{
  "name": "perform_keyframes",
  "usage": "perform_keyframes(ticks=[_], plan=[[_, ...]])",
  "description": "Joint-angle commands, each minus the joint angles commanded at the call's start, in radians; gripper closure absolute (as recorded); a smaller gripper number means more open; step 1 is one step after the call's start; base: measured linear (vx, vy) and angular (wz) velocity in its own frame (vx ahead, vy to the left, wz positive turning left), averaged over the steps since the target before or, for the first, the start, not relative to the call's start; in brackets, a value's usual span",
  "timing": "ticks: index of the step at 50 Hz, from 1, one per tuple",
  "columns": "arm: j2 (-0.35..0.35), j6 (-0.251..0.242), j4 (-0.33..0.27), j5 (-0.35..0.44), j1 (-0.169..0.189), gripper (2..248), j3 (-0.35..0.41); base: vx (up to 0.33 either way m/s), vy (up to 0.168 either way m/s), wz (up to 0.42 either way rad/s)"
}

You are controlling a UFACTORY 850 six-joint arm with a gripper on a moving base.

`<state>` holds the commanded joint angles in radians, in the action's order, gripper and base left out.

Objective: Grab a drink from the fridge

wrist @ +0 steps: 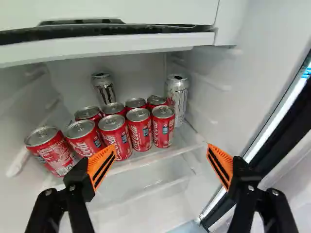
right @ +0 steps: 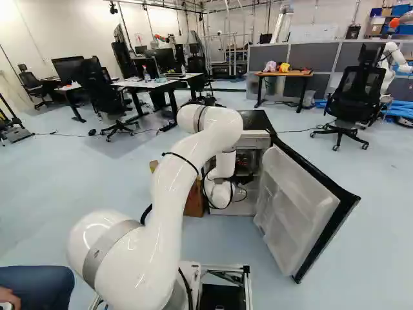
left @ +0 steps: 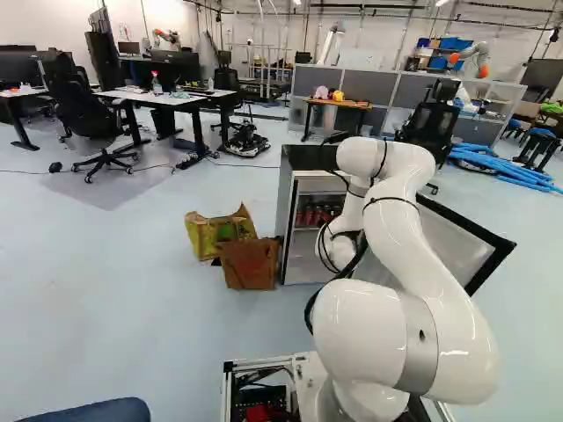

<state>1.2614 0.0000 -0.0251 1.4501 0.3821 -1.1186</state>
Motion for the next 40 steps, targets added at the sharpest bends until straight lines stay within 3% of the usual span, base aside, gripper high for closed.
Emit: perform_keyframes(ticks=[16,17,21,22,27,28,40], plan=[[0.000,0.000,0.004,0.000,0.000,3,0.000,0.000,0.000,0.000],[0.000,0.000,0.004,0.000,0.000,14,0.000,0.000,0.000,0.000],[0.000,0.000,0.004,0.000,0.000,14,0.000,0.000,0.000,0.000],[0.000,0.000,0.004,0.000,0.000,27,0.000,0.000,0.000,0.000],[0.000,0.000,0.004,0.000,0.000,27,0.000,0.000,0.000,0.000],[0.000,0.000,0.004,0.000,0.000,39,0.000,0.000,0.000,0.000],[0.000,0.000,0.004,0.000,0.000,46,0.000,0.000,0.000,0.000]])
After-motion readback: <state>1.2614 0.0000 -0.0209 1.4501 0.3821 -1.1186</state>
